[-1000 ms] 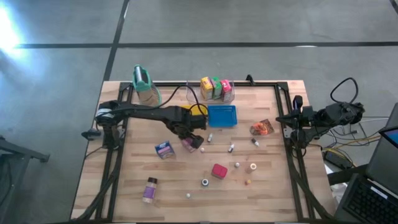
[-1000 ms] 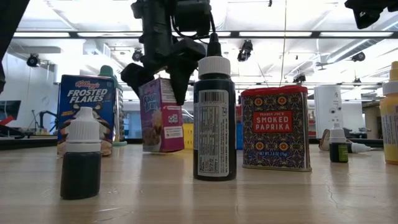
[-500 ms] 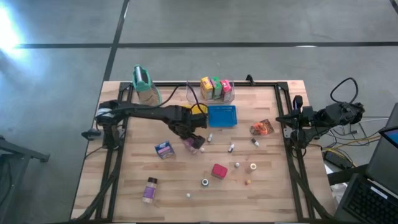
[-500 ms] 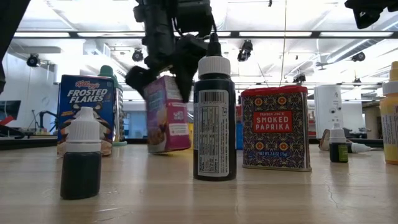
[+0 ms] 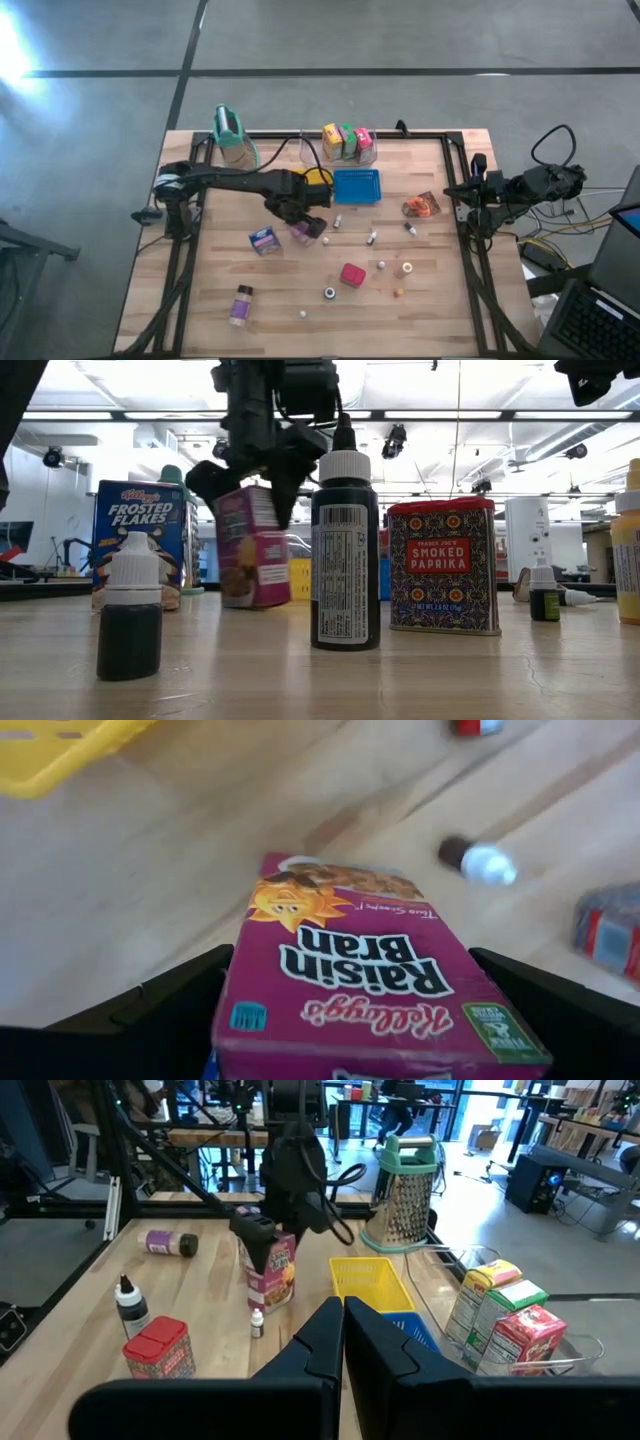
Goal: Pick & Place Kitchen Items
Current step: Adjust the cereal boxes on the table, then put the violet cereal box into the transparent bin
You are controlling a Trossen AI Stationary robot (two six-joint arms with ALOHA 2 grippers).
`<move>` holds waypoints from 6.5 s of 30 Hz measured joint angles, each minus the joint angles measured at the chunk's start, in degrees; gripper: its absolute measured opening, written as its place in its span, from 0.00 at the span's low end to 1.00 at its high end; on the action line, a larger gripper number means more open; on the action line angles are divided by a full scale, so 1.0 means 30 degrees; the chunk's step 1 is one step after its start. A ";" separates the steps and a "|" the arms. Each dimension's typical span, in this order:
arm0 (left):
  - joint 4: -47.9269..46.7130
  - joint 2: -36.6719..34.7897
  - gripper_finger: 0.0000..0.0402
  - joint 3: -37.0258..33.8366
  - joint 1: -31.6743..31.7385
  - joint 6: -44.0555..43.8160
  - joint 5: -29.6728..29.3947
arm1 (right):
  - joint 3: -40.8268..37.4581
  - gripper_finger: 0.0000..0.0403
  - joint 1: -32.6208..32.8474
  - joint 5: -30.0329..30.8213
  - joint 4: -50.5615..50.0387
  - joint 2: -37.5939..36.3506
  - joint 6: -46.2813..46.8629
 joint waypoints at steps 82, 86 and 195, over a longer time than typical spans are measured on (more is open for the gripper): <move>-0.1493 -0.0022 1.00 0.1503 0.1158 -0.1500 0.1510 | 0.0006 0.02 0.0001 0.0001 0.0006 0.0000 0.0022; -0.1513 -0.0022 1.00 0.1483 0.1259 -0.1195 0.1785 | -0.0001 0.02 -0.0006 0.0001 0.0006 0.0000 0.0022; -0.2024 -0.1869 0.99 0.2442 0.2059 -0.2293 -0.0999 | 0.0001 0.02 -0.0003 -0.0006 0.0006 -0.0007 0.0034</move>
